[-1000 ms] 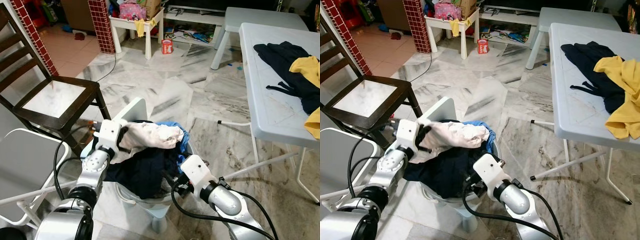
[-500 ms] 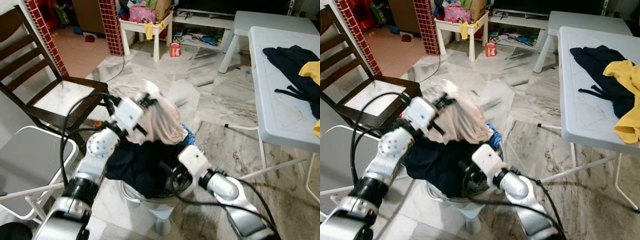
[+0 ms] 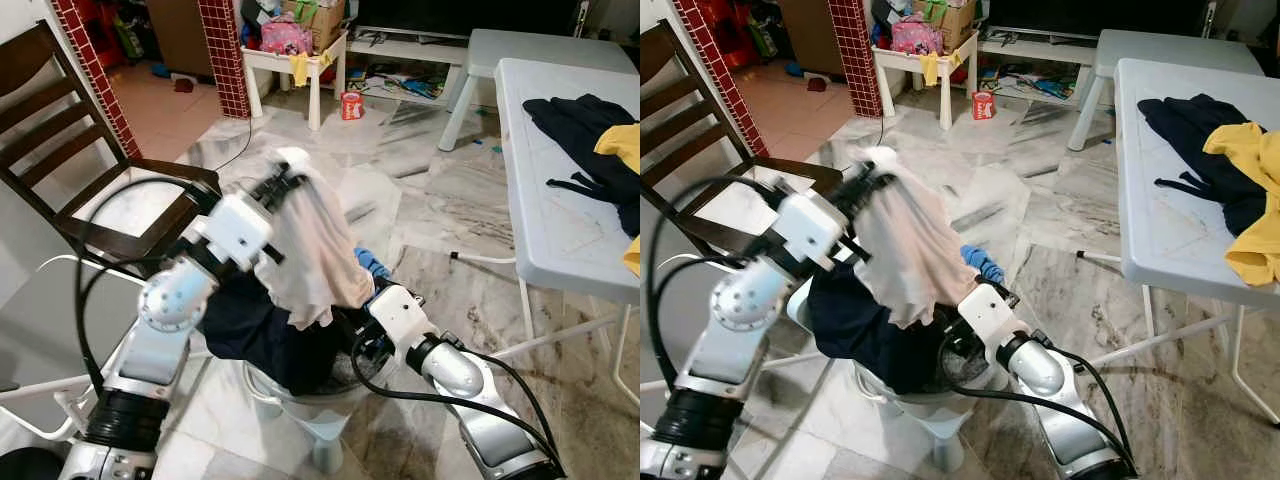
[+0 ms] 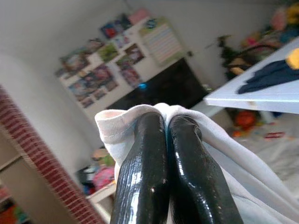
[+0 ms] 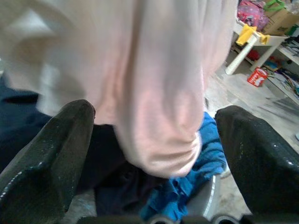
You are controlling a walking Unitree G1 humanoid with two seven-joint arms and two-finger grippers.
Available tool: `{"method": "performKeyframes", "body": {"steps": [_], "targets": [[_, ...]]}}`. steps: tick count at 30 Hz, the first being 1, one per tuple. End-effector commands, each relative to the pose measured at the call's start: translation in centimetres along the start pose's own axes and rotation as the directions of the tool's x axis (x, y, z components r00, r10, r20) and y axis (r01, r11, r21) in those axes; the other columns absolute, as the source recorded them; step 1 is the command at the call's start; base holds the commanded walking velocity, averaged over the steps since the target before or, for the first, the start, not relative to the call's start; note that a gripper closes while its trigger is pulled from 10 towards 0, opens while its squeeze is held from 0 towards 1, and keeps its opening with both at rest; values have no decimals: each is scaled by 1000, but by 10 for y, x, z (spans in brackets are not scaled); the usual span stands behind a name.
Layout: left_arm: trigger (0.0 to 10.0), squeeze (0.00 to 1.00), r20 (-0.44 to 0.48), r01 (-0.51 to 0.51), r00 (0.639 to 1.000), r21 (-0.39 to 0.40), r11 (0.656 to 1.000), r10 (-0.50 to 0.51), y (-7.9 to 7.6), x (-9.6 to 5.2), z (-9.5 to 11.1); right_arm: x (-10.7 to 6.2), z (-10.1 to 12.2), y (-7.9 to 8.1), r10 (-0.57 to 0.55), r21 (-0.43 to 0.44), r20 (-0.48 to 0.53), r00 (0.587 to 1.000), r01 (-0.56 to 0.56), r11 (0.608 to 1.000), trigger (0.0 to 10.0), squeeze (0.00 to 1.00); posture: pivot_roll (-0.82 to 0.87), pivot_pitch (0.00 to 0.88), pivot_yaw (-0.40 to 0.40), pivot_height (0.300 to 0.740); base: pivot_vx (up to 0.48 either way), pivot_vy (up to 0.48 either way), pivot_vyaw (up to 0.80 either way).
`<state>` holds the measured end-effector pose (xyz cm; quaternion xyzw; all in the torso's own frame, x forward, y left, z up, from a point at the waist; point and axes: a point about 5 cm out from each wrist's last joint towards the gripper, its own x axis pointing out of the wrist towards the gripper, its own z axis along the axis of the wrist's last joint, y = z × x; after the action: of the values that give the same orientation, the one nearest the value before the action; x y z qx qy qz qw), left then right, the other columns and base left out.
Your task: Hang hanger
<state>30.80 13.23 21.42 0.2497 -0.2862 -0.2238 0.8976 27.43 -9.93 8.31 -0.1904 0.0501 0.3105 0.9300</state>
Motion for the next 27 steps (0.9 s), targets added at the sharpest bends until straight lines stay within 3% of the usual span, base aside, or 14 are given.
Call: {"method": "performKeyframes", "body": {"steps": [1, 3, 6, 8, 10, 11, 13, 14, 15, 19, 20, 25, 26, 27], "targets": [[0, 0, -61, 17, 998, 25, 1000, -15, -3, -3, -8, 4, 4, 2, 9, -19, 15, 1000, -9, 1000, 10000, 0, -127, 15, 29, 740, 0, 0, 0], [0, 0, -176, 51, 983, 1, 999, -50, -14, -9, -29, 4, 4, 2, 10, -21, 16, 1000, -10, 1000, 10000, 0, -125, 16, 28, 740, 0, 0, 0], [0, 0, -387, 125, 907, -133, 983, -167, -50, -32, -72, 5, 3, 2, 8, -19, 13, 1000, -7, 1000, 10000, 0, -129, 19, 27, 740, 0, 0, 0], [0, 0, -464, 233, 834, -194, 953, -299, -77, -44, -88, 3, 2, 1, 4, -26, 7, 1000, -4, 1000, 10000, 0, -143, 25, 29, 740, 0, 0, 0], [0, 0, -464, 233, 834, -194, 953, -299, -77, -44, -88, 3, 2, 1, 4, -26, 7, 1000, -4, 1000, 10000, 0, -143, 25, 29, 740, 0, 0, 0], [4039, 0, -495, 284, 789, -232, 931, -364, -94, -50, -94, 2, 1, 0, -5, -29, 7, 1000, 5, 1000, 10000, 0, -152, 31, 28, 740, 0, 0, 0], [4275, 0, -504, 251, 792, -244, 937, -344, -98, -47, -95, 1, 1, -1, -10, -28, 7, 1000, 11, 1000, 10000, 0, -153, 31, 28, 740, 0, 0, 0], [8118, 0, -512, 220, 797, -249, 943, -321, -98, -45, -96, 0, 0, -1, -12, -28, 7, 1000, 13, 1000, 10000, 0, -158, 33, 27, 740, 0, 0, 0], [10000, 0, -513, 175, 810, -251, 952, -285, -97, -39, -96, -1, 0, 1, -13, -29, 7, 1000, 13, 999, 10000, 0, -158, 33, 27, 740, 0, 0, 0], [10000, 0, -509, 86, 828, -300, 950, -235, -98, -28, -96, -1, -1, 3, -12, -29, 7, 1000, 12, 1000, 10000, 0, -157, 33, 21, 740, 0, 0, 0], [10000, 0, -462, 49, 856, -376, 925, -233, -102, -19, -89, -1, 0, 4, -6, -34, 8, 1000, 6, 999, 10000, 0, -156, 31, 17, 740, 0, 0, 0], [10000, 0, -432, 180, 826, -407, 895, -363, -122, -22, -83, 2, 1, 2, -5, -40, 9, 1000, 5, 999, 10000, 0, -154, 29, 15, 740, 0, 0, 0], [10000, 0, -453, 222, 792, -410, 885, -408, -129, -31, -86, 2, 2, 0, -7, -42, 10, 1000, 7, 999, 10000, 0, -154, 28, 14, 740, 0, 0, 0], [10000, 0, -530, 279, 686, -441, 853, -498, -144, -61, -100, 3, 1, -2, -10, -48, 6, 1000, 10, 999, 10000, 0, -152, 27, 14, 740, 0, 0, 0]]}}
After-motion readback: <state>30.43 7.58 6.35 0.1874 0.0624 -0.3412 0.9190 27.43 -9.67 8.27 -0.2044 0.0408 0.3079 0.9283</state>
